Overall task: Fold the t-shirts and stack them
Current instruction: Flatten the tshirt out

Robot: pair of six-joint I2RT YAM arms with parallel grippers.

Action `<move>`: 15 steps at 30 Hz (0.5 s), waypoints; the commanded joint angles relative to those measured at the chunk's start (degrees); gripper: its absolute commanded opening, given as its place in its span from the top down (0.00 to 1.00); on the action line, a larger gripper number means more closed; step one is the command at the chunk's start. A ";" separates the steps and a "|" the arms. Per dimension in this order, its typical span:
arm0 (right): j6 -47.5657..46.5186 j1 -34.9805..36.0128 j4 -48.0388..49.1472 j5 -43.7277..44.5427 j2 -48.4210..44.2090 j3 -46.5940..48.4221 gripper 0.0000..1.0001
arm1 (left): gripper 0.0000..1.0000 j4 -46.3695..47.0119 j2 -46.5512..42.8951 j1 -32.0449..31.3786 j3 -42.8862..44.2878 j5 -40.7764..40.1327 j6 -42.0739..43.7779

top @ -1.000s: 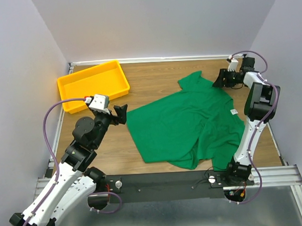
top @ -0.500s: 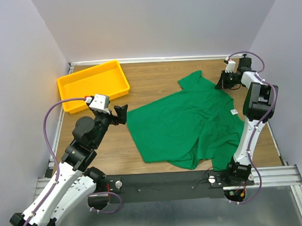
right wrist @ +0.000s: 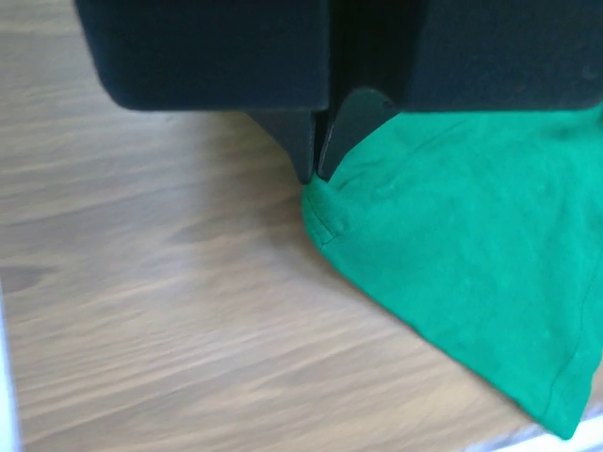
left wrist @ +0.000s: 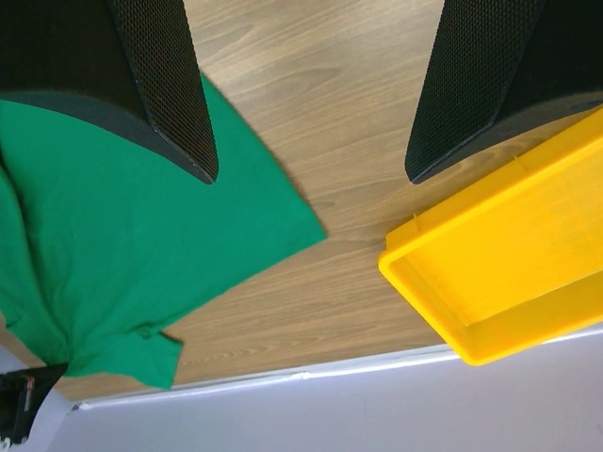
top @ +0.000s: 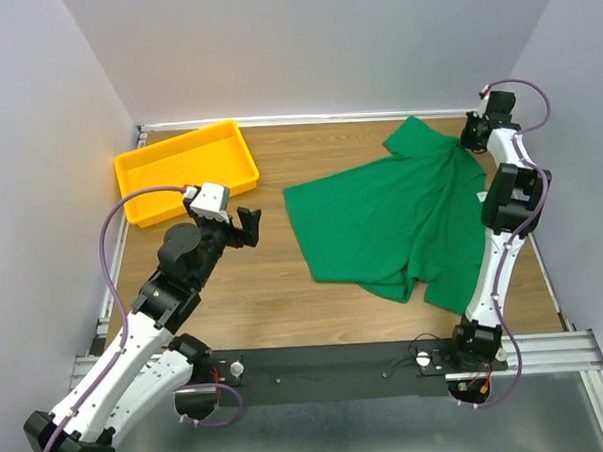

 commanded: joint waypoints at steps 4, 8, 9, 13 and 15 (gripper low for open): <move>1.18 -0.79 1.49 6.43 3.17 3.26 0.70 | 0.11 4.55 5.82 1.62 -0.23 8.16 -4.37; -8.39 -0.71 1.58 2.93 -4.64 -5.69 0.43 | 0.12 4.91 13.72 1.80 0.65 13.26 -12.11; -12.85 -0.71 1.58 -0.22 -6.92 -8.15 0.34 | 0.12 6.82 17.22 1.88 0.39 14.66 -14.21; -24.47 -0.01 1.76 -6.39 -19.49 -22.83 0.16 | 0.18 11.14 25.94 1.45 -1.28 17.75 -22.04; -30.52 1.31 1.58 -9.11 -26.85 -31.32 0.16 | 0.19 13.33 30.15 0.83 -1.98 17.93 -24.76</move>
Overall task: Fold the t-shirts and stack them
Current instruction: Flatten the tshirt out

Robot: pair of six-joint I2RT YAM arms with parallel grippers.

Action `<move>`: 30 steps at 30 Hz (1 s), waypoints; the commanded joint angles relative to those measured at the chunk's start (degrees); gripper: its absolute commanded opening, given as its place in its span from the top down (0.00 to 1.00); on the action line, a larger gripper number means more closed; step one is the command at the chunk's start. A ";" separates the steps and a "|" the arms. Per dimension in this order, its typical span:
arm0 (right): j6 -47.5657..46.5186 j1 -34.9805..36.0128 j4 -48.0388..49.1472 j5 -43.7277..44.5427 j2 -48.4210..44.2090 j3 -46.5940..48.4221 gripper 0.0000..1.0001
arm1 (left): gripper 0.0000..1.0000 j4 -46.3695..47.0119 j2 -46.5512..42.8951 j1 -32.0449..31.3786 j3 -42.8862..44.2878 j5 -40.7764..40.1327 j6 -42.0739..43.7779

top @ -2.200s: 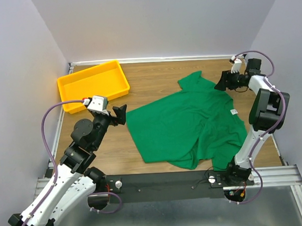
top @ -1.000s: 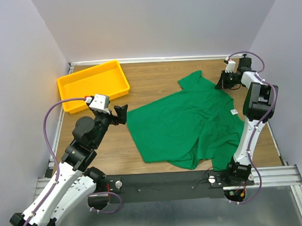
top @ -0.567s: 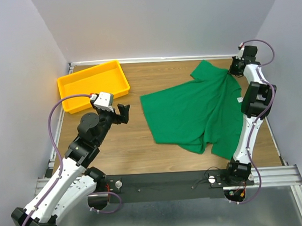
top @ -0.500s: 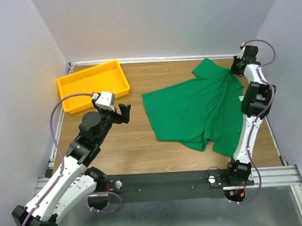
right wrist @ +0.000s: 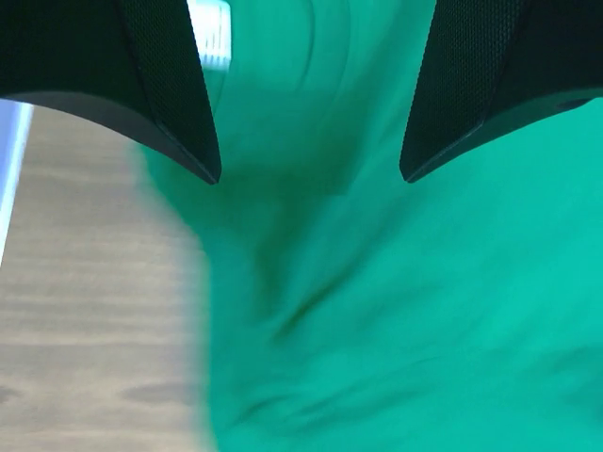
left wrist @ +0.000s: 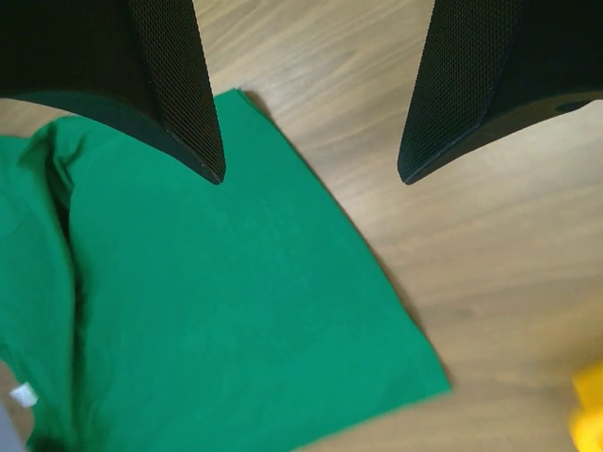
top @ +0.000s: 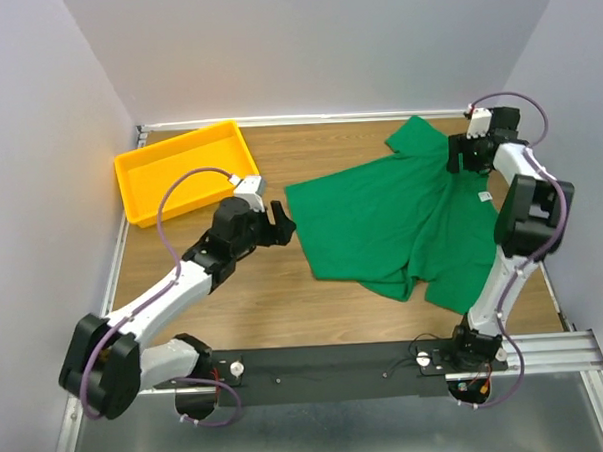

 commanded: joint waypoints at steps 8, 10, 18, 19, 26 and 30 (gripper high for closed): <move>-39.59 19.57 -5.13 -19.88 -40.79 -40.53 0.15 | 0.20 4.41 -2.71 -2.52 -4.18 -2.27 -8.02; -43.30 23.64 -7.87 -25.59 -45.62 -44.14 0.15 | 0.19 2.21 -7.65 -2.44 -4.01 -5.35 -5.83; -36.64 46.23 -11.40 -23.09 -56.02 -53.19 0.30 | 0.08 -8.33 -29.98 -2.26 -1.03 -15.02 3.23; -35.84 47.47 -11.31 -22.11 -55.85 -53.73 0.34 | 0.08 -9.30 -30.78 -2.26 -0.59 -15.46 4.02; -31.09 53.28 -10.79 -13.23 -53.30 -56.90 0.55 | 0.08 -12.39 -32.73 -2.17 -0.32 -17.05 6.75; -30.12 54.51 -10.79 -11.12 -53.82 -57.51 0.57 | 0.08 -12.21 -31.58 -2.17 -0.06 -16.25 6.93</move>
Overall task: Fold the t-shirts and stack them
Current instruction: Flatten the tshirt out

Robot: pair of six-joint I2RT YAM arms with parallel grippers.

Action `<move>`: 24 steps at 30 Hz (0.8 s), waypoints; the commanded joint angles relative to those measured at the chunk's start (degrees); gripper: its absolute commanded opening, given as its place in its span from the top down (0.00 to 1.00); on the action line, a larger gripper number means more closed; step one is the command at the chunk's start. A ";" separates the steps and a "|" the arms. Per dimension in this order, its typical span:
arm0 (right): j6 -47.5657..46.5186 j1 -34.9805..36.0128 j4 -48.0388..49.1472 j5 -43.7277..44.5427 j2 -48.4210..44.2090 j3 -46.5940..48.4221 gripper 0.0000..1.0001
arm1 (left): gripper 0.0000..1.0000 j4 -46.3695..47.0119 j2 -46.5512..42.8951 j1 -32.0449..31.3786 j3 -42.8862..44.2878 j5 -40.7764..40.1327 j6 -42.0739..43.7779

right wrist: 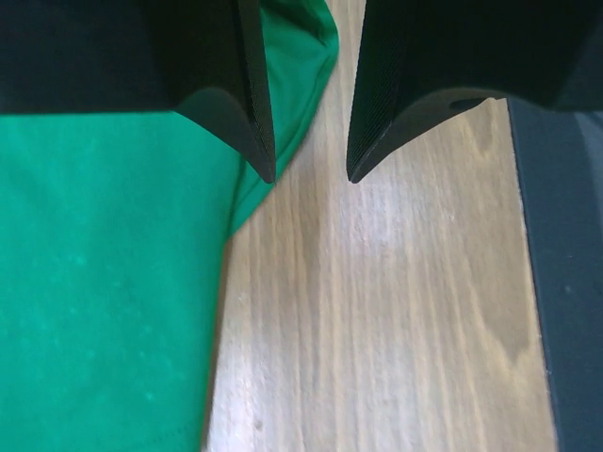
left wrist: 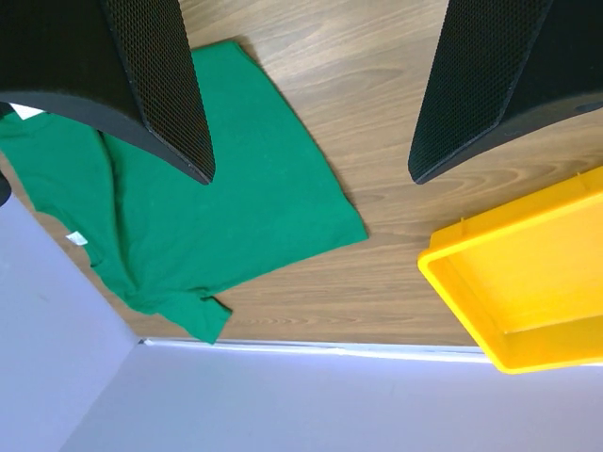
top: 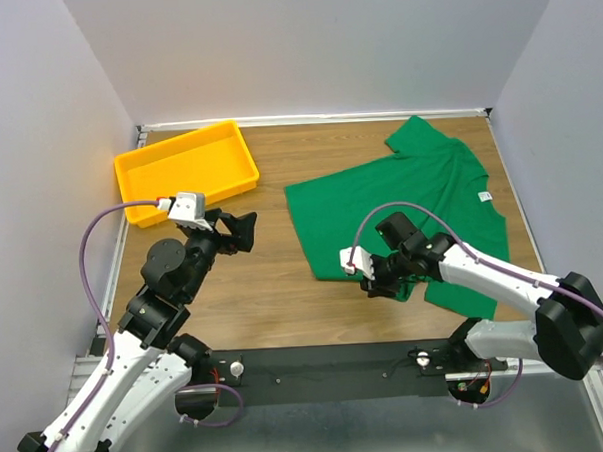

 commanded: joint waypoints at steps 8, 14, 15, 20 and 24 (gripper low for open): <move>3.83 2.45 1.64 10.14 3.12 -1.32 0.58 | 0.08 -1.32 -1.08 0.23 -0.58 -1.04 1.42; 5.76 2.72 3.75 14.44 5.41 -1.32 0.59 | 0.09 -1.24 -1.61 0.23 -0.76 -0.51 1.16; 6.20 2.72 4.45 15.40 5.94 -1.32 0.59 | 0.09 -1.15 -1.78 0.23 -0.84 -0.34 1.16; 6.99 2.63 5.16 16.82 8.66 -1.23 0.57 | 0.09 -0.97 -2.05 0.14 -0.85 0.45 1.16; 7.17 2.80 5.07 15.95 9.90 -1.06 0.58 | 0.09 -0.80 -2.57 0.14 -1.11 0.45 1.16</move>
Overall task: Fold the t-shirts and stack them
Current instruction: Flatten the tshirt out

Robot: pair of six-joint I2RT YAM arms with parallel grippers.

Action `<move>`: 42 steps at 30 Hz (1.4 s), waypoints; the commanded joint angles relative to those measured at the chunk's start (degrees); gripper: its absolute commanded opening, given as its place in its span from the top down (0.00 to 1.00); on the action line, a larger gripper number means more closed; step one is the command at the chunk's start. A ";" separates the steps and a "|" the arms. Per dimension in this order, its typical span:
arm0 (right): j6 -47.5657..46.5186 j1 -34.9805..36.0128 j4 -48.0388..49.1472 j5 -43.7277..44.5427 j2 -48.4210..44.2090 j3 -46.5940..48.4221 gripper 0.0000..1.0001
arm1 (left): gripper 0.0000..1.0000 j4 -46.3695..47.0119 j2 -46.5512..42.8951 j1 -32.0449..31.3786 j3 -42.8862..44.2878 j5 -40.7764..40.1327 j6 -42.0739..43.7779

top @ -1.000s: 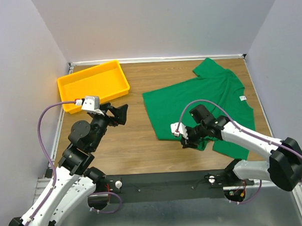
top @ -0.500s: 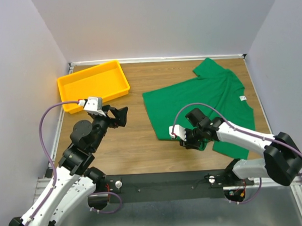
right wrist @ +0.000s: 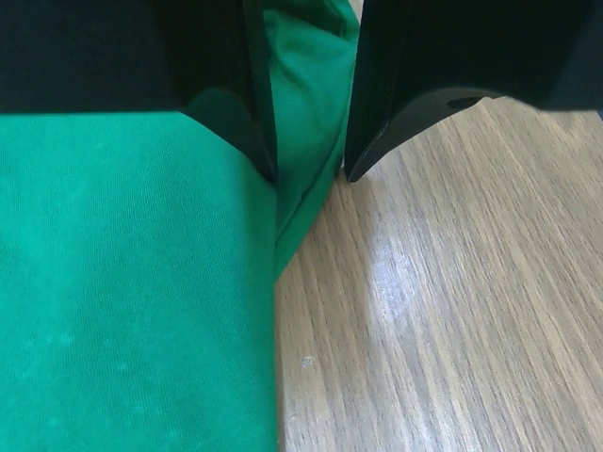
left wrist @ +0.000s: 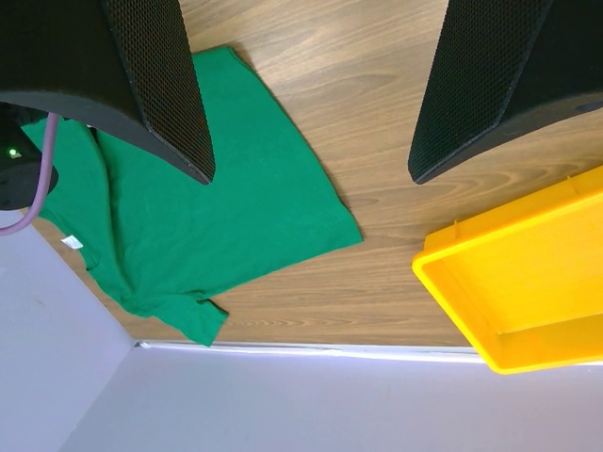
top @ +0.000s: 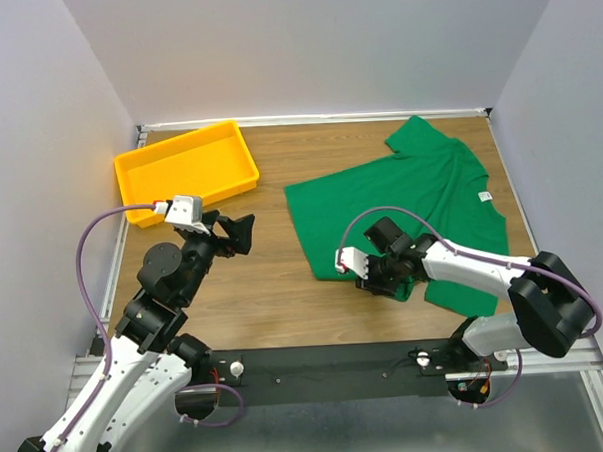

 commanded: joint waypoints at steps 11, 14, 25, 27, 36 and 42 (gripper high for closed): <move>-2.89 1.76 -7.02 -9.79 -0.55 3.00 0.99 | 0.09 0.78 -0.58 0.14 -0.98 0.32 0.17; -7.28 2.02 -11.86 -17.16 -2.05 5.90 0.99 | 0.09 0.69 -0.41 0.14 -0.89 0.23 0.26; -19.86 10.28 -26.19 -34.41 1.19 13.20 0.99 | 0.09 1.13 0.12 0.14 -0.98 -0.29 0.17; -21.35 12.13 -27.77 -34.85 1.20 13.72 0.99 | 0.09 1.22 0.21 0.14 -1.06 -0.29 0.08; -22.85 12.31 -31.38 -39.15 -4.78 17.59 0.99 | 0.09 1.48 1.09 0.23 -1.07 -0.03 0.08; -23.82 12.40 -30.60 -37.59 -6.36 15.06 0.97 | 0.09 1.92 2.49 0.23 -1.68 0.41 -0.88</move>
